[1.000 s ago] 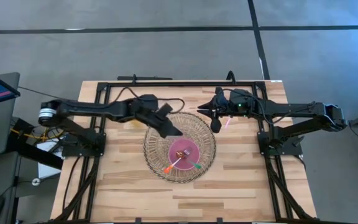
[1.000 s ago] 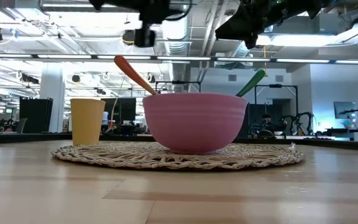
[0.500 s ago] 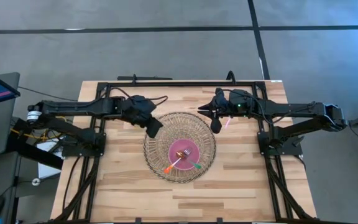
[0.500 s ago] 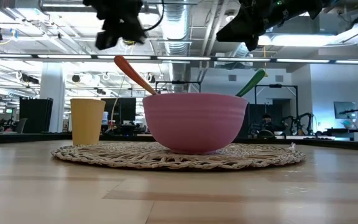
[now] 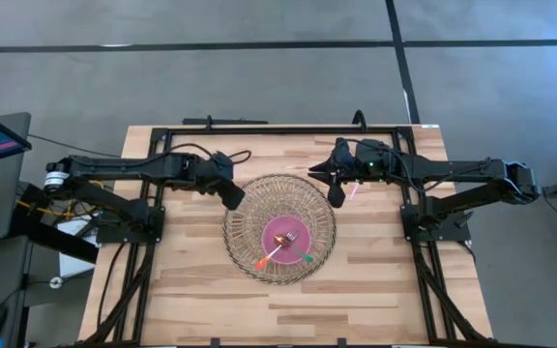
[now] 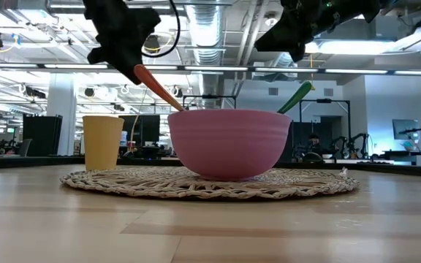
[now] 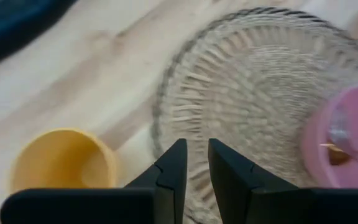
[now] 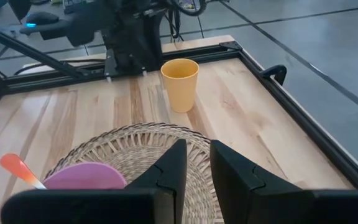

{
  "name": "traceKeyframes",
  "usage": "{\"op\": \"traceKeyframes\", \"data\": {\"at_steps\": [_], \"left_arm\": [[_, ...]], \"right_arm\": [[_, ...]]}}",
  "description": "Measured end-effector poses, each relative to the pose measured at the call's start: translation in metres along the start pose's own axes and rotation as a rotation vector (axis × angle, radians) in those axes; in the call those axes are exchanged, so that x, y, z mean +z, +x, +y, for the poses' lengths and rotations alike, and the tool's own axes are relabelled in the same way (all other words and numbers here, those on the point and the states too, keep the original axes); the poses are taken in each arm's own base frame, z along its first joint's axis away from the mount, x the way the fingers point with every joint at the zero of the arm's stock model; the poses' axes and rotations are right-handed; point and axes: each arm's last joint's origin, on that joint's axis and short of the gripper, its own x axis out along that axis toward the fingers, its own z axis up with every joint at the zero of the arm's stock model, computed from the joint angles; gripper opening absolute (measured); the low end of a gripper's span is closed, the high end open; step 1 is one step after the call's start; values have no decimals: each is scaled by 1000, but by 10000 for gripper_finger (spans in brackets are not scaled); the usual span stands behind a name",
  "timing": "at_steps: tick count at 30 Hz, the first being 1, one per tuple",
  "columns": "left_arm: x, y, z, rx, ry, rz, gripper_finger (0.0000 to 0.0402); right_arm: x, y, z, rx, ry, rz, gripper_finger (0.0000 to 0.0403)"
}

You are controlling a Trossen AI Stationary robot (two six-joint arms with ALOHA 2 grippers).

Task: Pick & Place Utensil
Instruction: Put the yellow cup on the mat to the top left of the pink bowl

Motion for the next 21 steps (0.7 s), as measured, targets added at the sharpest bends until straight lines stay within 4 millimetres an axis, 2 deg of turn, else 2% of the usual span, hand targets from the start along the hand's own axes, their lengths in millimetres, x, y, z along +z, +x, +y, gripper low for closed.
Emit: {"op": "traceKeyframes", "data": {"at_steps": [7, 14, 21], "left_arm": [[-4, 7, 13, 107, -62, 41, 67], [-22, 27, 27, 184, -63, 111, 67], [-32, 39, 31, 196, -59, 126, 67]], "right_arm": [[0, 0, 4, 16, 9, 1, 66], [-1, 0, 12, 46, 1, 3, 66], [-1, 0, 15, 52, -2, 2, 66]]}}
